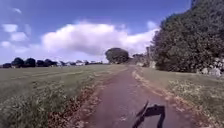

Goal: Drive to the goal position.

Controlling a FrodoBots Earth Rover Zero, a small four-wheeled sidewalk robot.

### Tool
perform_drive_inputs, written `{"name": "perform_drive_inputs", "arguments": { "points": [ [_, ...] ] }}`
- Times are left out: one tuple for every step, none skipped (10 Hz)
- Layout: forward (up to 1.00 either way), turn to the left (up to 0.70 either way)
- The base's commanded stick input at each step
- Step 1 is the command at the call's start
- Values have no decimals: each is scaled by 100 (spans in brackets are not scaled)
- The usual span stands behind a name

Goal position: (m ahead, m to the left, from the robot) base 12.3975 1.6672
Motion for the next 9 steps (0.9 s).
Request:
{"name": "perform_drive_inputs", "arguments": {
  "points": [
    [70,0],
    [70,0],
    [70,0],
    [70,0],
    [70,0],
    [70,0],
    [70,0],
    [70,0],
    [70,0]
  ]
}}
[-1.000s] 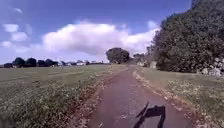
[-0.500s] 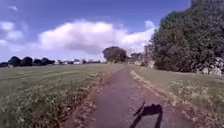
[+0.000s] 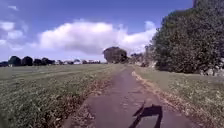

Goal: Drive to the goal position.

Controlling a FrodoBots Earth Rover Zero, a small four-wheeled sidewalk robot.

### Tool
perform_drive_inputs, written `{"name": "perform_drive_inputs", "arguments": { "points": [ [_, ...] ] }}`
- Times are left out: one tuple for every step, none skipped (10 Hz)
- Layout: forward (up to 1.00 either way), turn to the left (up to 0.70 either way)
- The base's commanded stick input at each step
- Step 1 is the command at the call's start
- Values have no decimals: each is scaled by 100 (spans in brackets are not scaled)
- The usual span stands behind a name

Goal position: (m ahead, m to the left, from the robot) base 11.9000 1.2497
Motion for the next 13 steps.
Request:
{"name": "perform_drive_inputs", "arguments": {
  "points": [
    [70,0],
    [70,0],
    [70,0],
    [70,0],
    [70,0],
    [70,0],
    [70,0],
    [70,-1],
    [70,-1],
    [70,-1],
    [70,-1],
    [70,-1],
    [70,-1]
  ]
}}
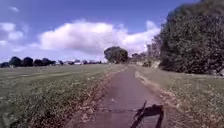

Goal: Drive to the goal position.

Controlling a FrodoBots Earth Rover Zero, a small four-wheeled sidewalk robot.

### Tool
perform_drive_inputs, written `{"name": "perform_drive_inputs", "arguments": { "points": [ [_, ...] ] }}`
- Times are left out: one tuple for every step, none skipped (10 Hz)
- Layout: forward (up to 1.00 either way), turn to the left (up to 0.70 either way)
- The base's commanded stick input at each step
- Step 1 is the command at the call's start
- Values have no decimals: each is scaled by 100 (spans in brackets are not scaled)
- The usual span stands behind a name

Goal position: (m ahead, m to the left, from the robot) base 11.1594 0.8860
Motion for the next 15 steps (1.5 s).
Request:
{"name": "perform_drive_inputs", "arguments": {
  "points": [
    [70,-2],
    [70,-2],
    [70,-2],
    [70,-2],
    [70,-2],
    [70,-2],
    [70,-2],
    [70,-11],
    [70,-12],
    [70,-14],
    [70,-14],
    [70,-14],
    [70,-14],
    [70,-14],
    [70,-14]
  ]
}}
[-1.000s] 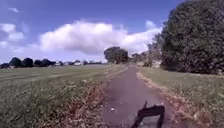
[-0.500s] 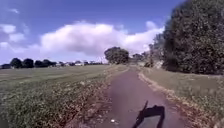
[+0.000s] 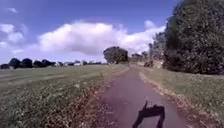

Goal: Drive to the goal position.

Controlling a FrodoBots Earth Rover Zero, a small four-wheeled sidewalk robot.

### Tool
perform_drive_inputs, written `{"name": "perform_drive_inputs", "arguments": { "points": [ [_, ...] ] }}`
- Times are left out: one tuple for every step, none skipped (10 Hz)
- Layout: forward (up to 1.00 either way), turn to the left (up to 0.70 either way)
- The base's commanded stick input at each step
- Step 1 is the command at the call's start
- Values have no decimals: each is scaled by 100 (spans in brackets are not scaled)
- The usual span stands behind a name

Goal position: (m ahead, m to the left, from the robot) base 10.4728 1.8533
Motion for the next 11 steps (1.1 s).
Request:
{"name": "perform_drive_inputs", "arguments": {
  "points": [
    [70,-14],
    [70,-14],
    [70,-14],
    [70,-14],
    [70,-14],
    [70,-14],
    [70,-14],
    [70,-14],
    [70,-14],
    [70,-14],
    [70,-14]
  ]
}}
